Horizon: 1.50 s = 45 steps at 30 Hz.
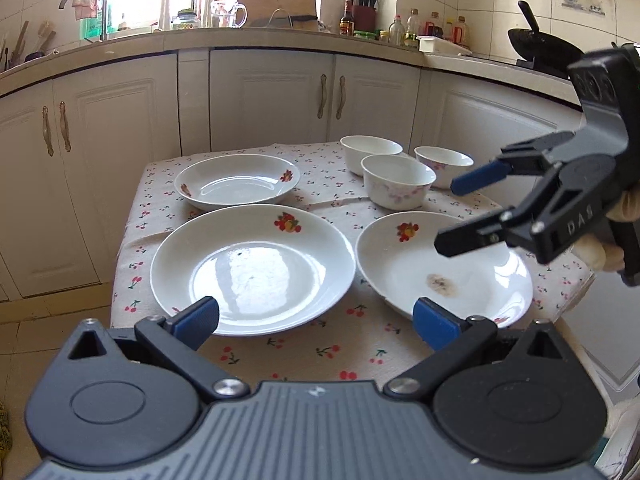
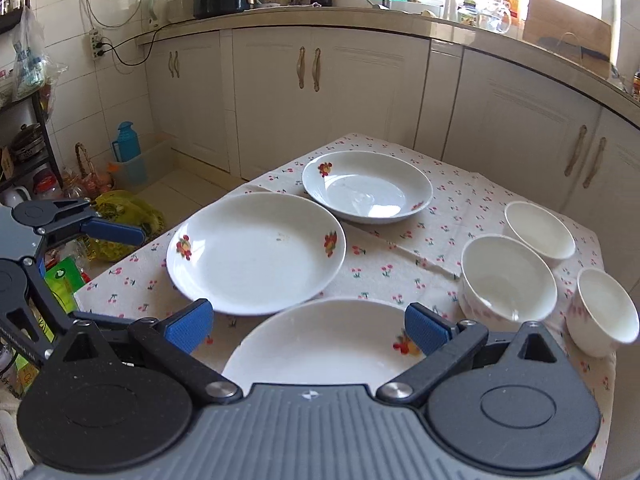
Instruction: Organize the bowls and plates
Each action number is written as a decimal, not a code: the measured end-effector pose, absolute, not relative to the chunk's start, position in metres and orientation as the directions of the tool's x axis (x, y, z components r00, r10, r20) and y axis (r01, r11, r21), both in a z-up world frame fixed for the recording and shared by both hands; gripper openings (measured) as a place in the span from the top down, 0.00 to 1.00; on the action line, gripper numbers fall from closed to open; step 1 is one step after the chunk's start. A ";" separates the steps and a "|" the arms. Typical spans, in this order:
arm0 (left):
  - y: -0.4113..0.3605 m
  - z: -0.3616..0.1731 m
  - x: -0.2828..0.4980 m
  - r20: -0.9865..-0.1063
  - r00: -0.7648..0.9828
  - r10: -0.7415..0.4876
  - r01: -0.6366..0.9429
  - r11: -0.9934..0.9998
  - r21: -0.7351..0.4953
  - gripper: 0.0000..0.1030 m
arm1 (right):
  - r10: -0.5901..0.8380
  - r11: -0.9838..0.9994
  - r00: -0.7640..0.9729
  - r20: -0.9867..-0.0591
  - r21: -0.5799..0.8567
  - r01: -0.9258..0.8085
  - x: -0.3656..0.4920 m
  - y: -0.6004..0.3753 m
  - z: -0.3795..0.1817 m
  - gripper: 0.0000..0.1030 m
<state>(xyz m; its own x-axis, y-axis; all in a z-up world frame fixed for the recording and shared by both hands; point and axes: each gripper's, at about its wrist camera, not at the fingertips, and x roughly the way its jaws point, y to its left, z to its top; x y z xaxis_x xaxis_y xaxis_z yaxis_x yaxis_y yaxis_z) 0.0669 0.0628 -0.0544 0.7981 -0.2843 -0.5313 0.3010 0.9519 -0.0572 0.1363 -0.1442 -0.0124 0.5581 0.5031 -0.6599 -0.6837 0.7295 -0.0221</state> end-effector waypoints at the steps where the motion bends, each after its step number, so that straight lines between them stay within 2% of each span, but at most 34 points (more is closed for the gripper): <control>1: 0.059 -0.054 0.064 -0.522 0.804 -0.284 0.300 0.952 -0.057 0.01 | 0.495 0.740 0.567 -0.658 -0.022 -0.672 0.129 -0.150 -0.015 0.00; 9: 0.031 -0.050 0.047 -0.468 0.852 -0.236 0.270 0.963 0.006 0.01 | 0.422 0.815 0.629 -0.653 -0.030 -0.579 0.085 -0.195 -0.042 0.00; 18: 0.016 -0.051 0.048 -0.500 0.834 -0.231 0.292 0.955 0.046 0.01 | 0.369 0.858 0.641 -0.673 -0.018 -0.513 0.065 -0.219 -0.070 0.00; 30: 0.010 -0.047 0.066 -0.547 0.805 -0.229 0.289 0.957 0.024 0.01 | 0.360 0.852 0.617 -0.700 -0.023 -0.523 0.078 -0.213 -0.095 0.00; 45: -0.004 -0.038 0.108 -0.605 0.734 -0.311 0.409 0.912 0.028 0.01 | 0.368 0.853 0.631 -0.683 -0.021 -0.521 0.083 -0.210 -0.097 0.00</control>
